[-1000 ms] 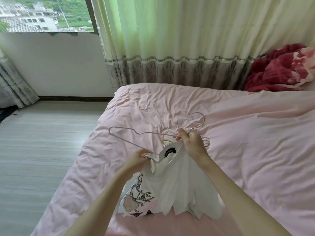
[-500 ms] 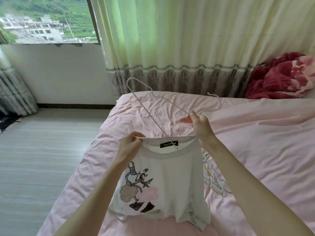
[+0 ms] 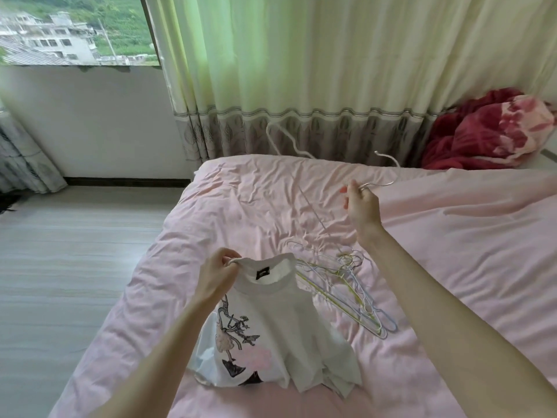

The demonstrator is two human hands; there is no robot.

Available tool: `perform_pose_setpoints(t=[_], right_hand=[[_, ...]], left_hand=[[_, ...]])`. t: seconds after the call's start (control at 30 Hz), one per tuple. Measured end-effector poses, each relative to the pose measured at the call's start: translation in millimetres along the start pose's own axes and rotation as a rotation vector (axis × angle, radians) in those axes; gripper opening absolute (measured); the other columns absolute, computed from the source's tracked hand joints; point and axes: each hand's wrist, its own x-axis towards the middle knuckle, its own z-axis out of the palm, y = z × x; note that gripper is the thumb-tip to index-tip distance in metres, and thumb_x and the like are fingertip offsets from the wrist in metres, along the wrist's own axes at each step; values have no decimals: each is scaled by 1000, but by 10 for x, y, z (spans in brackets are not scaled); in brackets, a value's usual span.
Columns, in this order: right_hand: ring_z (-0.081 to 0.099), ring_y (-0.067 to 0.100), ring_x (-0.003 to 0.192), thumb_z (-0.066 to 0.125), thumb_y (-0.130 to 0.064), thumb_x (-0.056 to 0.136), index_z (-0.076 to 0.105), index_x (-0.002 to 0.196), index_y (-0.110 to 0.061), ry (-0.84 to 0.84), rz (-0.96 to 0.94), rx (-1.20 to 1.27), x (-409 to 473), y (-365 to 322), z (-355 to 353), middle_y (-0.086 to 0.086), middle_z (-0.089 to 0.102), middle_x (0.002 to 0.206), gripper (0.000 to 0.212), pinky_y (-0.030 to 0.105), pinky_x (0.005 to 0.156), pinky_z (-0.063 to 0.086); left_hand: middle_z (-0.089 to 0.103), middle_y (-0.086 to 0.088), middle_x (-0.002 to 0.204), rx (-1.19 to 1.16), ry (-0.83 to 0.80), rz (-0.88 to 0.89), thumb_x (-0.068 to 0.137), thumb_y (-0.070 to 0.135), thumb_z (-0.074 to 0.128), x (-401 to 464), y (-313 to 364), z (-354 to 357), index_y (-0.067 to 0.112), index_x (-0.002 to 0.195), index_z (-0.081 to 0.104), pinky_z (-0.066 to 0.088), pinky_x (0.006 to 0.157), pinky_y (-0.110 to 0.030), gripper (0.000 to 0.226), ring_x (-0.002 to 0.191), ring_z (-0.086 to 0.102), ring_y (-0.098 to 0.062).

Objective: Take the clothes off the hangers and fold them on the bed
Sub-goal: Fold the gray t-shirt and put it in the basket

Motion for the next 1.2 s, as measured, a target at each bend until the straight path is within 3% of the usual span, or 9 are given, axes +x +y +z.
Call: perform_pose_setpoints(t=[0.13, 0.23, 0.47, 0.53, 0.63, 0.73, 0.87, 1.1, 1.2], right_hand=[[49, 21, 67, 55, -33, 93, 57, 71, -8, -69, 151, -291, 184, 685, -42, 5, 49, 64, 33, 37, 68, 45], [46, 23, 70, 59, -30, 89, 57, 73, 2, -108, 243, -438, 225, 1178, -105, 23, 44, 70, 36, 31, 65, 36], [53, 20, 82, 57, -28, 92, 70, 87, -7, -210, 368, -580, 434, 2067, -162, 5, 62, 70, 26, 28, 72, 34], [52, 17, 76, 58, -28, 91, 69, 85, -12, -209, 409, -591, 546, 2266, -142, -8, 60, 51, 21, 28, 70, 35], [50, 5, 52, 60, -25, 90, 69, 76, -11, -211, 491, -518, 733, 2531, -105, -19, 55, 38, 22, 21, 64, 40], [49, -3, 40, 57, -20, 91, 65, 75, -11, -230, 598, -407, 879, 2647, -134, -7, 62, 56, 20, 18, 51, 36], [50, 14, 68, 59, -20, 87, 69, 88, -5, -180, 590, -415, 1022, 2797, -253, 6, 58, 79, 18, 28, 66, 37], [42, 13, 61, 61, -28, 82, 56, 76, -13, -168, 672, -425, 867, 2787, -274, 2, 47, 70, 17, 27, 59, 37], [54, 16, 90, 55, -14, 92, 63, 113, 0, -415, 547, -399, 596, 2486, 6, 5, 60, 94, 27, 22, 70, 39]], left_hand=[[64, -4, 83, -4, -30, -14, 82, 2, 54, 22, -136, 56, 17, 85, 63, 39, 59, -23, 18, 80, 55, -17], [66, -4, 88, 13, -78, -25, 85, 4, 53, 7, -260, 126, 15, 91, 64, 41, 64, -25, 17, 83, 58, -16], [66, -4, 90, 84, -82, -144, 70, 25, 44, 172, -532, 384, 16, 95, 66, 42, 71, -29, 34, 85, 56, -18], [63, 0, 87, 106, -103, -153, 82, 14, 50, 232, -606, 469, 13, 96, 66, 39, 64, -16, 22, 83, 53, -15], [58, 9, 78, 144, -148, -163, 86, 0, 48, 344, -750, 618, 12, 92, 65, 39, 64, -16, 21, 78, 52, -13], [57, 10, 70, 131, -210, -158, 83, 12, 51, 400, -813, 693, 14, 77, 64, 38, 58, -18, 14, 69, 51, -10], [59, 10, 71, 80, -251, -138, 69, 25, 45, 461, -843, 760, 20, 73, 63, 38, 61, -14, 19, 69, 52, -2], [63, 7, 76, 39, -279, -139, 68, 24, 46, 462, -856, 771, 22, 76, 64, 39, 64, -15, 20, 73, 54, -3], [59, 10, 68, 58, -345, -129, 66, 23, 45, 418, -755, 687, 21, 72, 64, 37, 58, -13, 20, 65, 50, -2]])
